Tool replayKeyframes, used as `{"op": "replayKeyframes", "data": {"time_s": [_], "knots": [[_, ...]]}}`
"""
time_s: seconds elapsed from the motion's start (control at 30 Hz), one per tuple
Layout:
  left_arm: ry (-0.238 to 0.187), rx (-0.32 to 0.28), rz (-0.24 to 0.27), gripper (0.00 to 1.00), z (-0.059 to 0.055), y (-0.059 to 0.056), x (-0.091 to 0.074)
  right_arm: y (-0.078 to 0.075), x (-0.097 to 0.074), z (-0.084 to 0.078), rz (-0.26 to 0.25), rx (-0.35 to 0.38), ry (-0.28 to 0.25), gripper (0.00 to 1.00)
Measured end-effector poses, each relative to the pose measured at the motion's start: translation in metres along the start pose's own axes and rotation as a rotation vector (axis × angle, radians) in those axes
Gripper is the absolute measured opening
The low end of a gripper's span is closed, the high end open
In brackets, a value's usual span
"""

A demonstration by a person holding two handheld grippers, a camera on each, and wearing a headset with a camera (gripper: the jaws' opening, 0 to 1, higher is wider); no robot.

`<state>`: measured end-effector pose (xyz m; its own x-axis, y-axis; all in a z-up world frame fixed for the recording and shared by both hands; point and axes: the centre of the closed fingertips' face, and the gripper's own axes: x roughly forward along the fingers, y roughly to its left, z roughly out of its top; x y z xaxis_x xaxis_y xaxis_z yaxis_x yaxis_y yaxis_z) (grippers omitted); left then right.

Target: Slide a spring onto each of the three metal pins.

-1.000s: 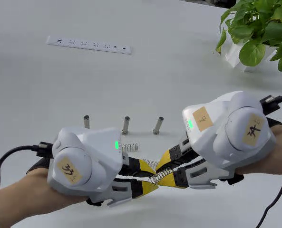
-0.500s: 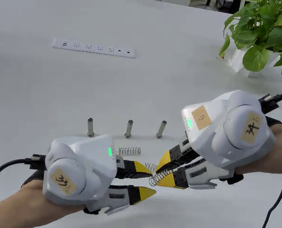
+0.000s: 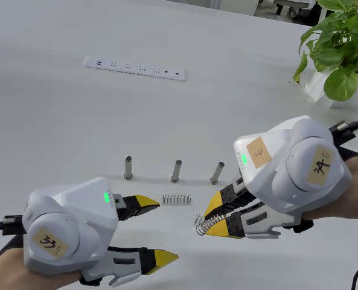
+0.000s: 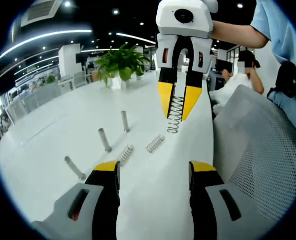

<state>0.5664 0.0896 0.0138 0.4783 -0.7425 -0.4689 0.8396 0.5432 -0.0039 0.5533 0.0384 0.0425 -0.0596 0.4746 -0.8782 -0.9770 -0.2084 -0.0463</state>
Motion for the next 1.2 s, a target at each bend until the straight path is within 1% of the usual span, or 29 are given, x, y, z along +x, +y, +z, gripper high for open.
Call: {"op": "replayKeyframes", "data": {"time_s": [0.03, 0.07, 0.1, 0.13, 0.17, 0.23, 0.37, 0.4, 0.47, 0.5, 0.63, 0.7, 0.87, 0.9, 0.93, 1.07, 1.1, 1.2], "knots": [[-0.006, -0.005, 0.007, 0.61, 0.0, 0.002, -0.001, -0.002, 0.0, 0.001, 0.001, -0.007, -0.001, 0.07], [-0.01, -0.012, 0.042, 0.65, -0.001, 0.008, -0.004, -0.005, 0.0, 0.003, 0.002, -0.013, 0.0, 0.07], [-0.011, -0.021, 0.064, 0.68, -0.002, 0.011, -0.005, -0.006, 0.0, 0.004, 0.004, -0.019, 0.0, 0.07], [-0.005, -0.032, 0.068, 0.73, -0.003, 0.012, -0.007, -0.008, 0.001, 0.006, 0.006, -0.022, 0.001, 0.07], [-0.006, -0.043, 0.086, 0.76, -0.004, 0.015, -0.009, -0.011, 0.001, 0.007, 0.007, -0.03, 0.003, 0.07], [-0.013, -0.057, 0.111, 0.81, -0.005, 0.019, -0.011, -0.016, 0.001, 0.01, 0.01, -0.043, 0.008, 0.07], [-0.003, -0.081, 0.145, 0.9, -0.01, 0.024, -0.015, -0.026, 0.001, 0.015, 0.015, -0.071, 0.021, 0.07], [0.001, -0.089, 0.162, 0.92, -0.012, 0.026, -0.016, -0.03, 0.001, 0.017, 0.017, -0.078, 0.023, 0.07], [0.0, -0.104, 0.176, 0.98, -0.014, 0.028, -0.017, -0.035, 0.002, 0.019, 0.019, -0.092, 0.031, 0.07], [0.009, -0.119, 0.205, 0.99, -0.016, 0.032, -0.02, -0.038, 0.003, 0.02, 0.022, -0.101, 0.036, 0.07], [0.002, -0.132, 0.218, 0.99, -0.019, 0.036, -0.022, -0.053, 0.005, 0.027, 0.019, -0.123, 0.045, 0.07], [-0.001, -0.142, 0.222, 0.99, -0.019, 0.037, -0.023, -0.062, 0.007, 0.033, 0.02, -0.132, 0.047, 0.07], [-0.01, -0.165, 0.244, 0.99, -0.021, 0.042, -0.024, -0.078, 0.012, 0.043, 0.031, -0.165, 0.07, 0.07], [-0.013, -0.166, 0.251, 0.99, -0.021, 0.043, -0.024, -0.084, 0.014, 0.045, 0.036, -0.175, 0.076, 0.07], [-0.013, -0.168, 0.252, 0.99, -0.021, 0.043, -0.024, -0.087, 0.015, 0.046, 0.037, -0.179, 0.081, 0.07], [-0.001, -0.168, 0.256, 0.99, -0.025, 0.044, -0.022, -0.094, 0.02, 0.051, 0.06, -0.217, 0.124, 0.07], [-0.002, -0.168, 0.256, 0.99, -0.026, 0.044, -0.022, -0.099, 0.021, 0.051, 0.059, -0.22, 0.135, 0.07], [-0.004, -0.177, 0.259, 0.99, -0.027, 0.046, -0.021, -0.106, 0.023, 0.058, 0.062, -0.239, 0.152, 0.07]]}}
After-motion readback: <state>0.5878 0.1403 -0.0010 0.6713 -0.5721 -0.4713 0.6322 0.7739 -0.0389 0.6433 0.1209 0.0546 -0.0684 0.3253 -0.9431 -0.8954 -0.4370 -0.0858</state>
